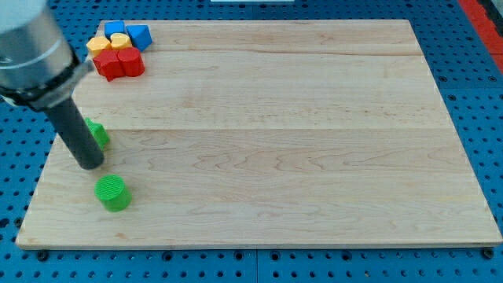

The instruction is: Move the green circle to the group of blocks

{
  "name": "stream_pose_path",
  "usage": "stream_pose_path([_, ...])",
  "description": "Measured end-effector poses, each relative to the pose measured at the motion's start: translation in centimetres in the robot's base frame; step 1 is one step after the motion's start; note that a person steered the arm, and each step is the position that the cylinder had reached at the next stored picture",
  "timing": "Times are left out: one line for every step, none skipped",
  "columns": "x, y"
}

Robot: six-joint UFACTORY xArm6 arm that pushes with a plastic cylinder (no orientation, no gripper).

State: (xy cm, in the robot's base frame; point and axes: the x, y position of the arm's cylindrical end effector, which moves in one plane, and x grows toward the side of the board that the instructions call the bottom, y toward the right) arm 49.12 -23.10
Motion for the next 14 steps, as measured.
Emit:
stream_pose_path([-5.2, -1.2])
stream_pose_path([-10.3, -1.2])
stream_pose_path([-7.2, 0.4])
stream_pose_path([-5.6, -1.3])
stream_pose_path([-3.1, 10.6])
stream_pose_path([1.1, 21.9])
stream_pose_path([11.8, 19.9])
stream_pose_path([12.4, 10.7])
stream_pose_path([7.9, 5.4])
stream_pose_path([4.4, 3.1])
stream_pose_path([2.2, 2.6])
stream_pose_path([4.3, -1.0])
stream_pose_path([0.7, -0.1])
stream_pose_path([-5.9, 3.0])
